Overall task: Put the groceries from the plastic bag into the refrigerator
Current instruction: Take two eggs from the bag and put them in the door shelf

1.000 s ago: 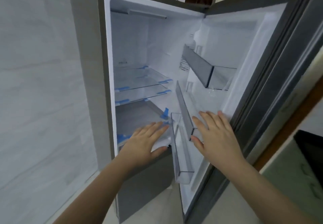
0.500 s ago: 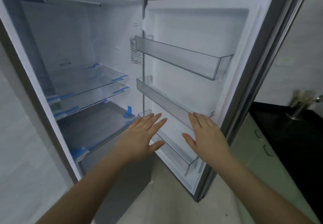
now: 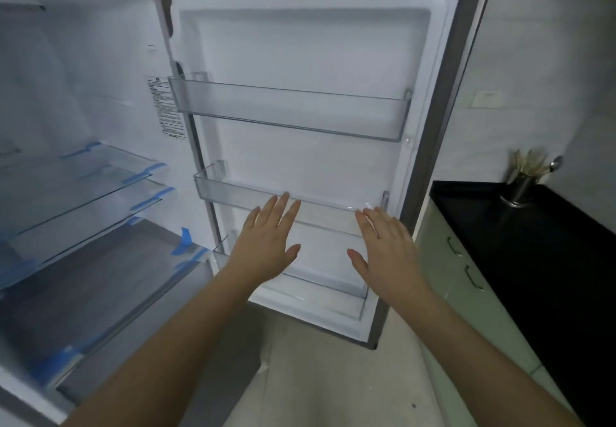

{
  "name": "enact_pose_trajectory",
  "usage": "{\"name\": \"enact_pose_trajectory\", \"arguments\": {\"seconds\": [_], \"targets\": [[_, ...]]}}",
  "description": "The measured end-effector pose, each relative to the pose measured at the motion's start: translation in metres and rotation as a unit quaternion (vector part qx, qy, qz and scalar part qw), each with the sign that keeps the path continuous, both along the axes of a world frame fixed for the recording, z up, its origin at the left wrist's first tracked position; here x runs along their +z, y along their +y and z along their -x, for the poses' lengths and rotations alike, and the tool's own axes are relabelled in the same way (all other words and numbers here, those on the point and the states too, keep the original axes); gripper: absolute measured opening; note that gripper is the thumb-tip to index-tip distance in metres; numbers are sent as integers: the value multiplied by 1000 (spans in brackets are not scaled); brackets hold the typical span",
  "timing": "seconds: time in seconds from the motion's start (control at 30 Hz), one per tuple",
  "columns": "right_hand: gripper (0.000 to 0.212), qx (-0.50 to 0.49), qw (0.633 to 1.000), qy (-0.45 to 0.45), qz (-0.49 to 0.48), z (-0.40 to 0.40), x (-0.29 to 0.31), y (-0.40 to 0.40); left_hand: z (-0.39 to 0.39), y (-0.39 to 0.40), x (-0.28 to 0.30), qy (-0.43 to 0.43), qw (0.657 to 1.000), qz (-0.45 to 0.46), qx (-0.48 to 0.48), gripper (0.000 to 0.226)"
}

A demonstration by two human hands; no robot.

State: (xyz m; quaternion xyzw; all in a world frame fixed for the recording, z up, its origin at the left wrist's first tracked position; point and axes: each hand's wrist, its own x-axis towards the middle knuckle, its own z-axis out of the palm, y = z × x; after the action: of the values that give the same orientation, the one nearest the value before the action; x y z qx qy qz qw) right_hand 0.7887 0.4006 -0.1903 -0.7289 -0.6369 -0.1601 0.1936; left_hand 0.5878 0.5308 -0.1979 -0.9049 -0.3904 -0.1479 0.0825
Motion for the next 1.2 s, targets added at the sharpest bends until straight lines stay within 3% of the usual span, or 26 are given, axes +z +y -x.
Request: {"name": "enact_pose_trajectory", "arguments": {"seconds": [0.2,0.8,0.97,1.2], "targets": [[50,1,999,46,-7,-49,11,40,-37,26,7,7,1000,-17,12,77],[58,1,993,106,47,-95,8,83,-84,47,24,-13,999,9,43,69],[66,23,994,65,87,-102,6,75,-86,45,31,-9,999,17,51,65],[75,18,993,26,116,-98,8,39,-75,24,13,-4,999,35,40,76]]}}
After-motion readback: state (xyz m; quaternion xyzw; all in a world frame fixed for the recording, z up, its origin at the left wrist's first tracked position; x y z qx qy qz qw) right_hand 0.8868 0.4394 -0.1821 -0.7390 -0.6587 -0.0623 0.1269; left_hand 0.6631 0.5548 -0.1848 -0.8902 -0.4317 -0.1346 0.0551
